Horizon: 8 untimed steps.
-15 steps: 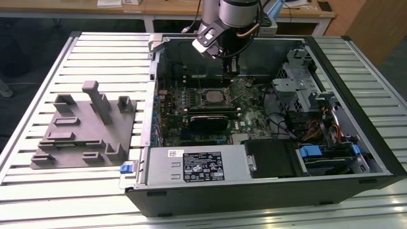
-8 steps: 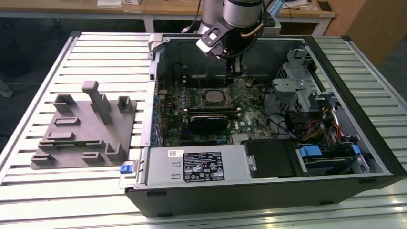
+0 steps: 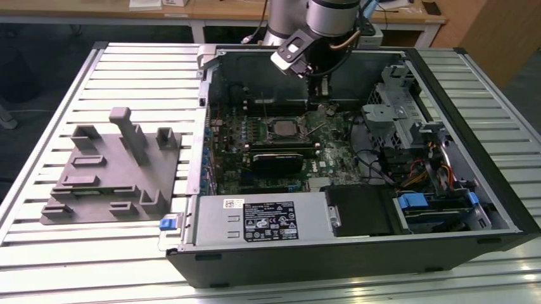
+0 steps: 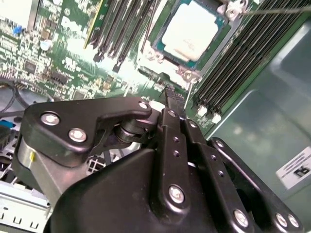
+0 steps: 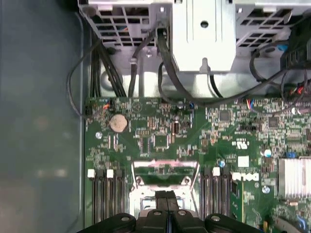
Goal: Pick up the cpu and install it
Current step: 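Close the cpu cover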
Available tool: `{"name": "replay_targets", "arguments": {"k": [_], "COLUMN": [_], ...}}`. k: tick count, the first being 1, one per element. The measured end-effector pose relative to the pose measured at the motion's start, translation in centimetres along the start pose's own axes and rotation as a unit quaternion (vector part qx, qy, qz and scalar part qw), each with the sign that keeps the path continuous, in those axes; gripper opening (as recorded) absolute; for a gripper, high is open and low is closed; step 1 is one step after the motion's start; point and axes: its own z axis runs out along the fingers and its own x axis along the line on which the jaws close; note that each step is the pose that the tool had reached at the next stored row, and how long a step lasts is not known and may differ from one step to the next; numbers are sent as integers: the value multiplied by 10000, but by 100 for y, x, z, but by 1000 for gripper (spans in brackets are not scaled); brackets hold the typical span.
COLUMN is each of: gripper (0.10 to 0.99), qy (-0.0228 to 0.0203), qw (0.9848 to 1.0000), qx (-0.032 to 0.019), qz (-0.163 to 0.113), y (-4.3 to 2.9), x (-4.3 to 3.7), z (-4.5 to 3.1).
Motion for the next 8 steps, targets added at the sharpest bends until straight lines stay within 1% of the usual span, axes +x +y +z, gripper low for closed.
{"name": "replay_targets", "arguments": {"k": [8], "gripper": [106], "qy": [-1], "qw": [10000], "qx": [0], "qz": [0], "y": [210], "x": [4], "z": [3]}}
